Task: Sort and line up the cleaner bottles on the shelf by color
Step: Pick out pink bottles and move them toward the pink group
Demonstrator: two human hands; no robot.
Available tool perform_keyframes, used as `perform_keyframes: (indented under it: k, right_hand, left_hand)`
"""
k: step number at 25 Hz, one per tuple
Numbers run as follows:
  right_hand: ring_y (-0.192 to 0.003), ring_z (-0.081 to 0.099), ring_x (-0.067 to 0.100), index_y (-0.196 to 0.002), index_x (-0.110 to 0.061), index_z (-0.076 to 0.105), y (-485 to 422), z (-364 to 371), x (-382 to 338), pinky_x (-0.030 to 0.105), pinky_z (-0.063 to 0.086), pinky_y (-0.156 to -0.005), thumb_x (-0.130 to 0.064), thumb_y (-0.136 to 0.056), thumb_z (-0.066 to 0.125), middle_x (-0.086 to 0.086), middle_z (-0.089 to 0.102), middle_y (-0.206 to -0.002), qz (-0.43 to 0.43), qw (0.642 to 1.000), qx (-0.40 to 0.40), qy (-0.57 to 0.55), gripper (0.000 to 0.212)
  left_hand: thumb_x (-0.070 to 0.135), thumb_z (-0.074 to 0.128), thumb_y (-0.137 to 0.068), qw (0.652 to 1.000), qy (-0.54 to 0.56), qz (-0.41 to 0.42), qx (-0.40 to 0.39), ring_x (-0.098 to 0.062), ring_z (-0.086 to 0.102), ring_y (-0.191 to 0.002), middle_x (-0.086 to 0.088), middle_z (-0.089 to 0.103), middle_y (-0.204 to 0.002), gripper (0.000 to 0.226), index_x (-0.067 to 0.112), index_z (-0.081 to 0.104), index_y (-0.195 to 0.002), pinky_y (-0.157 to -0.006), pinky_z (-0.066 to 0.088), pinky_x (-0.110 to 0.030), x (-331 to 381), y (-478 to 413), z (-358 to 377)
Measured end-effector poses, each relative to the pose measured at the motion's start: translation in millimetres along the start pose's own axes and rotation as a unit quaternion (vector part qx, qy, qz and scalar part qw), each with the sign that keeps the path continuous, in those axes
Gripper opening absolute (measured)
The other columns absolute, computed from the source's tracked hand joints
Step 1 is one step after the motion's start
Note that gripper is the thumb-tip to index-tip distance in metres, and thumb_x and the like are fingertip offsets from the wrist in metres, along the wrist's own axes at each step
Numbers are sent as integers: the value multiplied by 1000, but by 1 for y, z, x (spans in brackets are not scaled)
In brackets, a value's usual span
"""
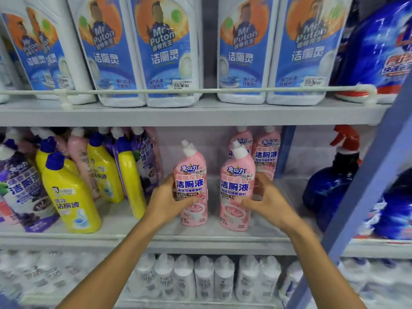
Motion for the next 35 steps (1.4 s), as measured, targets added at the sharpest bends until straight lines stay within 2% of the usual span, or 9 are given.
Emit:
perform_keyframes:
  k: [3,6,8,11,15,20,24,30,35]
  right_hand:
    - [-108,72,8,-134,-26,54,3,9,20,33,60,-93,-16,-79,87,-10,74,-119,5,1000,25,-7,65]
    - [-104,71,0,-132,-21,56,3,-19,25,26,60,-91,-19,-80,86,-11,75,-117,16,998,52,13,60]
    - [-99,69,-6,-133,-25,55,8,-45,35,15,59,-84,-23,-81,86,-14,72,-117,37,995,80,47,61]
    - [-100,69,3,-137,-22,53,16,-72,58,9,54,-71,-24,-78,89,-7,70,-117,68,981,162,85,69]
    - [-103,69,23,-132,-12,53,13,-77,75,29,54,-81,-19,-73,92,6,68,-119,87,948,283,117,72]
    - [-102,68,16,-131,-13,56,-18,-74,88,8,51,-74,-9,-77,88,2,68,-116,84,948,294,90,63]
    - [-104,70,18,-125,-23,60,-47,-74,104,38,60,-90,-18,-68,93,0,70,-117,117,936,316,98,66]
    - [-111,66,26,-132,-16,56,-61,-77,107,39,56,-92,-21,-76,90,8,67,-123,113,942,297,107,66]
    - [-108,68,26,-128,-16,57,-63,-81,110,50,59,-91,-25,-77,89,6,69,-121,105,945,297,91,61]
  left_hand:
    - [33,95,-71,999,30,-3,-26,8,67,-88,20,73,-99,58,25,61,-118,-76,59,-21,14,-8,27]
    - [27,94,-73,997,75,-4,-37,10,65,-92,19,71,-101,61,24,60,-124,-80,60,-22,30,-19,55]
    - [22,94,-74,994,91,-1,-67,7,66,-97,20,70,-104,65,27,56,-127,-78,56,-17,39,-26,79]
    - [20,94,-73,990,95,8,-106,-1,70,-98,19,71,-104,70,27,55,-130,-77,58,-18,44,-24,121]
    - [22,95,-72,993,112,-28,-32,-13,74,-89,8,75,-100,55,19,63,-117,-83,64,-36,29,-22,149]
    - [19,93,-74,991,118,-58,7,-20,71,-83,-2,75,-102,47,18,63,-110,-80,62,-38,19,-54,152]
    - [18,92,-74,994,100,-44,-2,-21,71,-88,-1,74,-102,48,14,64,-112,-81,60,-35,8,-84,151]
    - [14,90,-78,991,132,-21,-6,-5,71,-81,7,72,-95,44,19,63,-111,-64,60,-18,8,-101,166]
    - [12,91,-77,989,144,-27,-3,-12,74,-84,-1,74,-100,45,16,65,-114,-72,64,-33,3,-112,173]
Point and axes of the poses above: each hand's wrist, its own y-axis away from the middle knuckle, its own z-axis out of the palm, x = y × z, the point moved 8 cm from there along -y, towards the middle knuckle
